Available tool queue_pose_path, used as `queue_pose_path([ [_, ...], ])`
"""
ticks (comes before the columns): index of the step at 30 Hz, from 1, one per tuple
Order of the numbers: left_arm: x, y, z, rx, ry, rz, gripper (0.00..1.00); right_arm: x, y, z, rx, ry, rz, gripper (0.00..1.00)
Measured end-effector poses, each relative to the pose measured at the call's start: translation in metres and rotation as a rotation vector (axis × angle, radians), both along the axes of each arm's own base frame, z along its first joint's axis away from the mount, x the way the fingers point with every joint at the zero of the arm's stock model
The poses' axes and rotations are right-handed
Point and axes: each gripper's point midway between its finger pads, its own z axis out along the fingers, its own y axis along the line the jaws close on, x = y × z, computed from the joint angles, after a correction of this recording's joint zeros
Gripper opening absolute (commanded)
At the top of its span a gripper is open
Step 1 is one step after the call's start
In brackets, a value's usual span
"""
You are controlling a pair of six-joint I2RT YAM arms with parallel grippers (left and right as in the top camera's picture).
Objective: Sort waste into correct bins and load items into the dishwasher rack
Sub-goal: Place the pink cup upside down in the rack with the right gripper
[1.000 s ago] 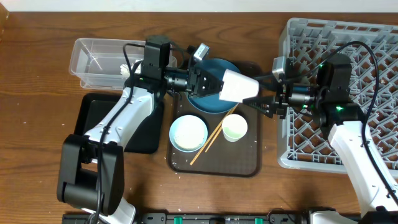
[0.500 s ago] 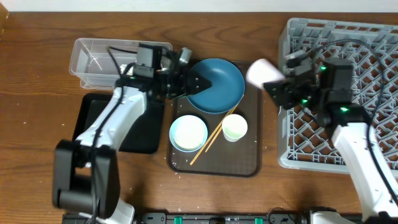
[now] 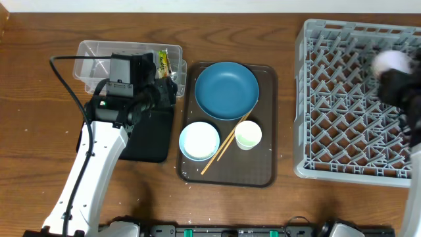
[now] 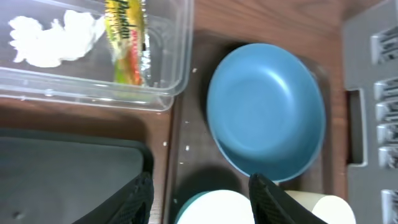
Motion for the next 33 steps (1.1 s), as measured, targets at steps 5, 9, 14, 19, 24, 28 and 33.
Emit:
queue_pose_path([
  [5, 0.001, 0.006, -0.002, 0.032, 0.001, 0.018, 0.52, -0.021, -0.061, -0.009, -0.017, 0.105, -0.202, 0.01],
  [9, 0.001, 0.007, -0.003, 0.038, 0.001, 0.021, 0.53, -0.033, -0.103, -0.026, 0.004, 0.198, -0.317, 0.01],
  [14, 0.000, 0.007, -0.004, 0.042, 0.006, 0.019, 0.53, -0.043, -0.145, -0.056, 0.055, 0.302, -0.411, 0.02],
  [19, -0.002, 0.008, -0.005, 0.048, 0.013, 0.018, 0.53, -0.049, -0.164, -0.090, 0.105, 0.375, -0.456, 0.13],
  [24, -0.002, 0.009, -0.005, 0.050, 0.013, 0.019, 0.59, -0.048, -0.171, -0.119, 0.148, 0.424, -0.461, 0.72],
  [28, -0.002, 0.009, -0.005, 0.055, 0.014, 0.017, 0.77, -0.041, -0.168, -0.136, 0.198, 0.433, -0.441, 0.99],
  [33, -0.002, 0.009, -0.005, 0.054, 0.014, 0.020, 0.82, -0.031, -0.162, -0.132, 0.239, 0.393, -0.404, 0.99],
])
